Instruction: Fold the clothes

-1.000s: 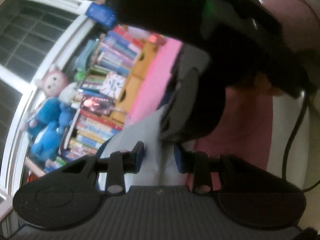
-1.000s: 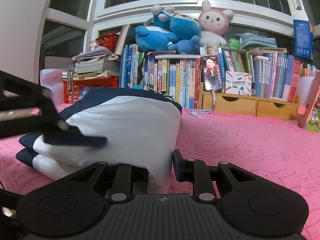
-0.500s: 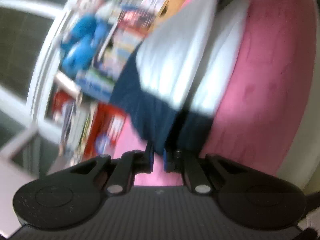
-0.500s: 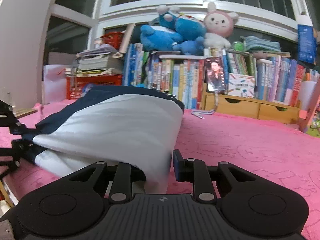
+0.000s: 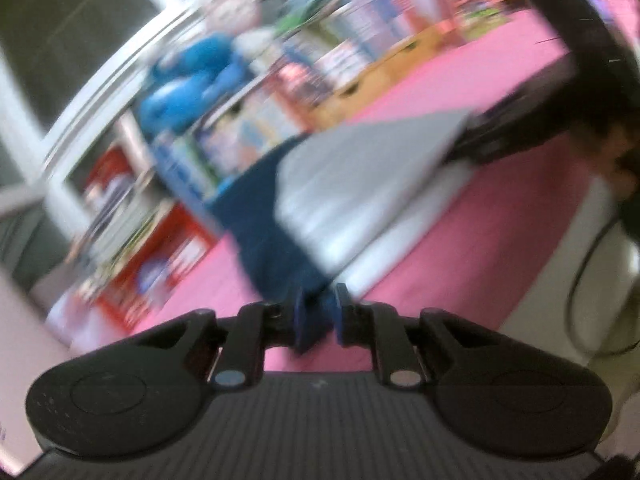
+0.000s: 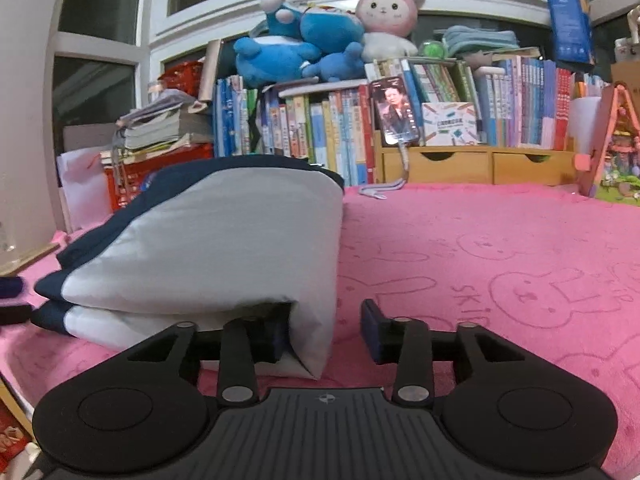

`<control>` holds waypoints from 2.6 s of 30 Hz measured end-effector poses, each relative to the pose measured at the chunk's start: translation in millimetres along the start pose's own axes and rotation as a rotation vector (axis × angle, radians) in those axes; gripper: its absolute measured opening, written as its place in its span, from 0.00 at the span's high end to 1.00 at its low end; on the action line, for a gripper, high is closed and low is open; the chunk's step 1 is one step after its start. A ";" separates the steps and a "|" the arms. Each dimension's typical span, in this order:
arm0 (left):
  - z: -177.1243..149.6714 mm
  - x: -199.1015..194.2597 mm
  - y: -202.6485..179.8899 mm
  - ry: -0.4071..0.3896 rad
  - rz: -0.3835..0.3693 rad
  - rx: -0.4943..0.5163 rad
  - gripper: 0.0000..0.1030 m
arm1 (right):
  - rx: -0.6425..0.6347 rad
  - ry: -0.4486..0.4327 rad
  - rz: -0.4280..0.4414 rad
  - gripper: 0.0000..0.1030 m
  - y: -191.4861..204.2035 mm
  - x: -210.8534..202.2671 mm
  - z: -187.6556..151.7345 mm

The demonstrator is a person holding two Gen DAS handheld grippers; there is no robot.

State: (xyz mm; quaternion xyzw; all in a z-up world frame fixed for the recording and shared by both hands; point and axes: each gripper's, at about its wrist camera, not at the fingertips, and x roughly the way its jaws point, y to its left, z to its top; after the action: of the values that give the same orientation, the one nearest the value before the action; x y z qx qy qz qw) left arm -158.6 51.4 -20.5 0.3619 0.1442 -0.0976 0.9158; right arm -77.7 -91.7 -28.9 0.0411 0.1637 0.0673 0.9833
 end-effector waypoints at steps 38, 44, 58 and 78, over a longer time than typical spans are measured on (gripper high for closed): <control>-5.6 153.8 108.9 0.141 0.049 -0.365 0.54 | -0.089 0.139 0.372 0.65 -52.1 -25.1 44.7; -11.9 154.0 114.0 0.146 0.016 -0.431 0.54 | 0.024 0.113 0.466 0.49 -80.8 -40.9 81.9; -45.6 150.8 157.7 0.175 -0.106 -0.716 0.38 | 0.172 0.187 0.297 0.40 -62.5 91.2 109.8; 106.2 319.6 190.6 0.345 -0.600 -1.088 0.28 | 0.288 0.257 0.484 0.44 -57.7 140.2 85.7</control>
State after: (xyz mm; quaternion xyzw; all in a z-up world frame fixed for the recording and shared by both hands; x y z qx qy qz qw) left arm 216.2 91.3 67.4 -0.1996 0.4133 -0.2029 0.8649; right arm 88.7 -133.3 1.6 0.2088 0.2801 0.2802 0.8941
